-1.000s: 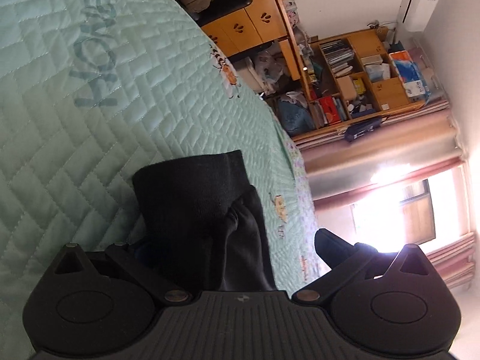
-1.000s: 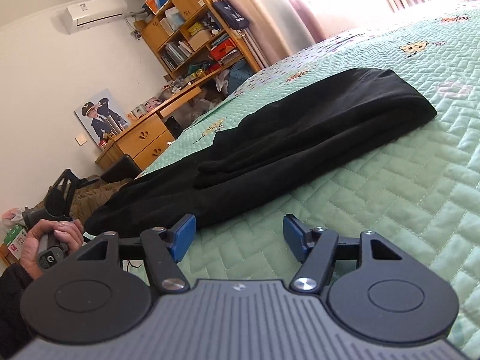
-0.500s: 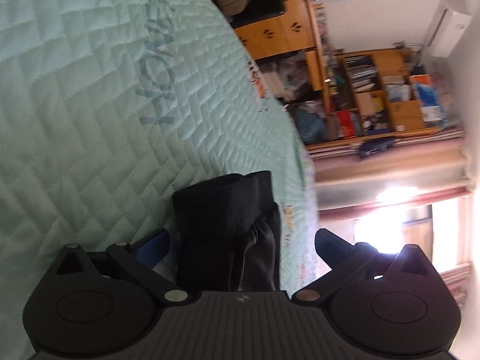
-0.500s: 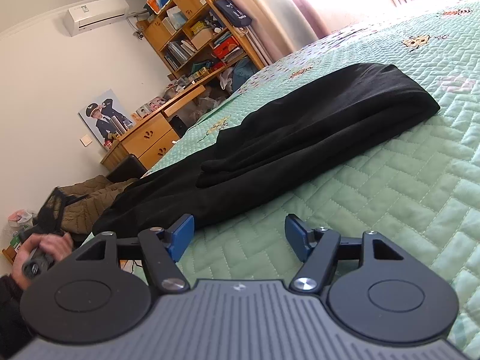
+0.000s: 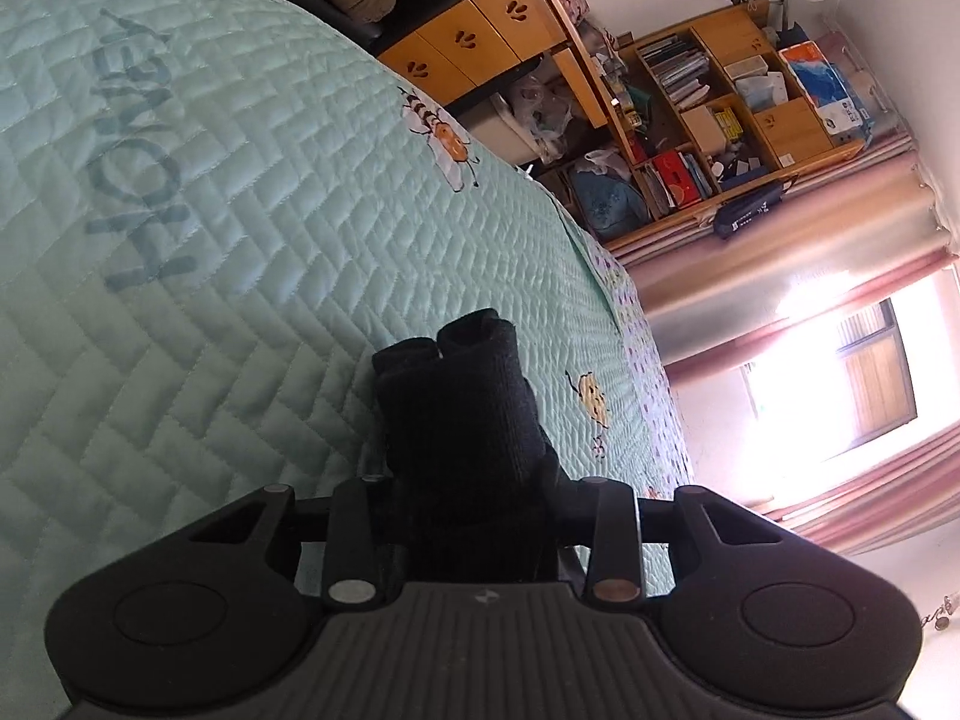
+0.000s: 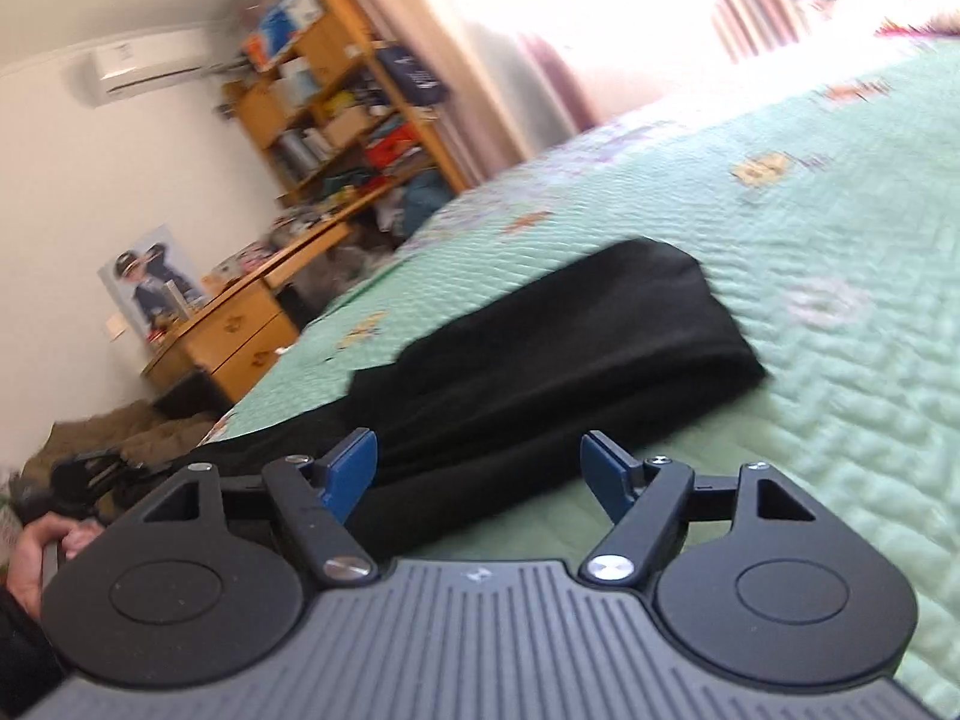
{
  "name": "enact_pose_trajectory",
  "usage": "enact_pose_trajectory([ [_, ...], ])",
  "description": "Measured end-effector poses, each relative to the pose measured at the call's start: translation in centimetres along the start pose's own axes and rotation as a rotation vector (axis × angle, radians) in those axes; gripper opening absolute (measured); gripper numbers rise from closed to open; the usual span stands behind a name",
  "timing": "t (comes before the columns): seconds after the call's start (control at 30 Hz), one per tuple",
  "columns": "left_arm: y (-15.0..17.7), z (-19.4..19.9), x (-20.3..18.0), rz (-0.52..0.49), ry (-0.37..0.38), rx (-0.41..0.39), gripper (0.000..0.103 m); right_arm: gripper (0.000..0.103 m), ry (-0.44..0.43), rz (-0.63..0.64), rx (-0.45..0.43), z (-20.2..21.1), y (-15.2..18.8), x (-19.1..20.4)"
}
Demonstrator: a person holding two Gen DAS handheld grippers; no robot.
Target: Fold clothes
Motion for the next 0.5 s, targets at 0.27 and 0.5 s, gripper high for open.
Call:
enact_pose_trajectory([
  [0.27,0.3,-0.3,0.9,-0.004,-0.011,-0.015,0.032,0.077,-0.050,0.098,-0.021,-1.8,-2.2,1.6],
  [0.5,0.3,0.1,0.2,-0.052,0.010,-0.042,0.031,0.078,-0.084,0.184,0.056,-9.0,-2.3,4.8],
])
Point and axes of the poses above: each gripper's, at about its wrist camera, not at the fingertips, and z roughly against the way its jaws point, x to its left, y to its underside, the point moved 7 cm from there along -z, roughly the way its jaws point, and after that the axes turned 8 degrees about -x, right-handed, at the moved point
